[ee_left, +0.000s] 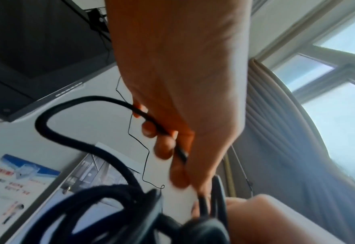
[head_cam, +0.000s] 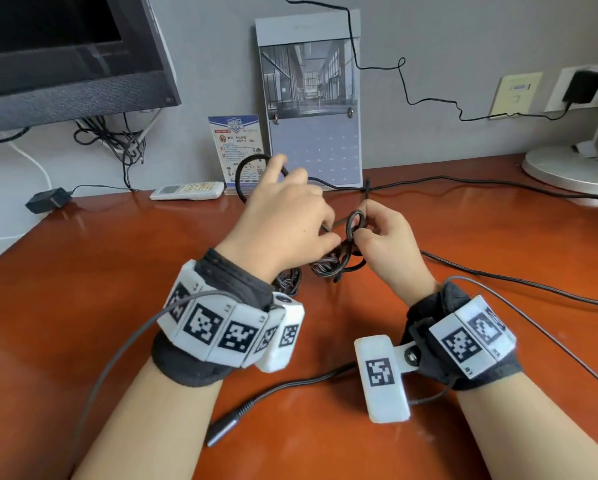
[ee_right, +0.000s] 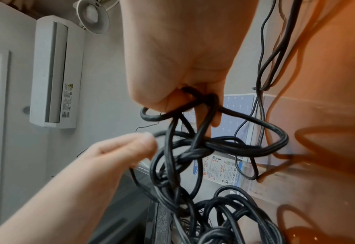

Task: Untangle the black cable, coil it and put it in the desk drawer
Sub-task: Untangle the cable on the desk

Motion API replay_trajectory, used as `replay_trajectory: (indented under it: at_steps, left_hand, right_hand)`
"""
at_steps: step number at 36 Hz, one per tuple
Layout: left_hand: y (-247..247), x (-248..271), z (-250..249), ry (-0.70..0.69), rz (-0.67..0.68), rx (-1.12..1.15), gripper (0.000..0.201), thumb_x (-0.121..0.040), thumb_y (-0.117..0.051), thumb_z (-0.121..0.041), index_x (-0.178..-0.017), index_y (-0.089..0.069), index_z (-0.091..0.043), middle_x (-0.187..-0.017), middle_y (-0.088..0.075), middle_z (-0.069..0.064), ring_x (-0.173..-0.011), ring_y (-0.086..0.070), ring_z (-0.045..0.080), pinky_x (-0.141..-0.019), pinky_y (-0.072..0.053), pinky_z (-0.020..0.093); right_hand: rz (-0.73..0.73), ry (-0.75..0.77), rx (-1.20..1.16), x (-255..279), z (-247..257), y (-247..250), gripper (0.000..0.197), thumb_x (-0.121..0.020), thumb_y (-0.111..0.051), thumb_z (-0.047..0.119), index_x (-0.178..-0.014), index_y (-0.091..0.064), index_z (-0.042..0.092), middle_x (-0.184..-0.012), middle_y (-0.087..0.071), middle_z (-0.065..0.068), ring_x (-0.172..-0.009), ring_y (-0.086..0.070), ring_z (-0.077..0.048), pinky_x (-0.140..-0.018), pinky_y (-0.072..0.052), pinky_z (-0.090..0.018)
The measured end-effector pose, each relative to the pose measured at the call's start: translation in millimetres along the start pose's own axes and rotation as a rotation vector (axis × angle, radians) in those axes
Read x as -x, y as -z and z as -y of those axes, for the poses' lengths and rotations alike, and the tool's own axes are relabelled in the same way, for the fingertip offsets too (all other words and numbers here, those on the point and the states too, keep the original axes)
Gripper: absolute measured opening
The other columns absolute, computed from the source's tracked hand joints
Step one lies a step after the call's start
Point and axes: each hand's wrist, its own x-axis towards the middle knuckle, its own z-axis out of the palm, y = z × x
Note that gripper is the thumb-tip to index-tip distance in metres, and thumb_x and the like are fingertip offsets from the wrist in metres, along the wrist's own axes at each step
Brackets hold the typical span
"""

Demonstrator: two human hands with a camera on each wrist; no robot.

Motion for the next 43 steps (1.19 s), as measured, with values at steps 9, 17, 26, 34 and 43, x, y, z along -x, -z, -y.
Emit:
replay_trajectory:
  at_steps: [9, 17, 26, 34, 43]
  left_hand:
    - [15.6, -1.6, 18.8, 0.332, -0.499, 0.684, 0.018, -0.076, -0.049, -0.033, -0.061, -0.055, -0.023, -0.066, -0.043, -0.005, -0.076, -0.045, 0.019, -0.077, -0.035, 0.031]
    - [21.8, 13.6, 66.2, 0.717, -0.785, 1.056, 0.023, -0.078, -0.051, -0.02, -0.06, -0.048, -0.005, -0.063, -0.033, 0.002, -0.063, -0.032, 0.011, -0.057, -0.026, 0.024]
    - [-12.1, 31.9, 101.4, 1.044, -0.322, 0.67, 0.011, -0.078, -0.055, -0.025, -0.07, -0.058, -0.02, -0.091, -0.061, 0.008, -0.092, -0.055, 0.028, -0.086, -0.045, 0.035]
    - [14.8, 6.9, 29.3, 0.276, -0.285, 0.444, 0.046, -0.081, -0.046, 0.004, -0.12, -0.055, -0.018, -0.132, -0.04, 0.004, -0.127, -0.035, 0.022, -0.11, -0.025, 0.035]
    - [-3.4, -0.7, -1.6, 0.156, 0.073, 0.435, 0.043, -0.084, -0.036, 0.003, -0.115, -0.049, -0.024, -0.113, -0.05, -0.014, -0.112, -0.042, 0.011, -0.072, -0.026, 0.027]
  right_hand:
    - [0.192, -0.023, -0.179, 0.2, -2.6, 2.3, 0.01, -0.065, -0.036, 0.003, -0.067, -0.043, 0.01, -0.062, -0.051, -0.01, -0.06, -0.052, -0.019, -0.064, -0.044, -0.029]
    - [0.392, -0.038, -0.232, 2.3, 0.0, 5.5, 0.018, -0.06, -0.036, 0.002, -0.076, -0.041, -0.006, -0.07, -0.033, -0.008, -0.062, -0.036, -0.008, -0.06, -0.035, -0.014]
    - [0.423, -0.059, -0.16, 5.3, 3.6, -3.4, 0.011, -0.071, -0.034, 0.005, -0.078, -0.042, 0.004, -0.07, -0.035, -0.008, -0.068, -0.037, -0.019, -0.068, -0.036, -0.025]
    - [0.345, -0.064, -0.112, 4.8, 2.3, -9.8, 0.023, -0.085, -0.032, -0.008, -0.075, -0.041, 0.011, -0.066, -0.036, -0.002, -0.055, -0.037, -0.006, -0.059, -0.036, -0.021]
    - [0.22, -0.041, -0.09, 6.7, 4.6, -9.6, 0.01, -0.079, -0.039, 0.012, -0.082, -0.048, 0.008, -0.069, -0.04, -0.005, -0.057, -0.036, -0.008, -0.052, -0.034, -0.014]
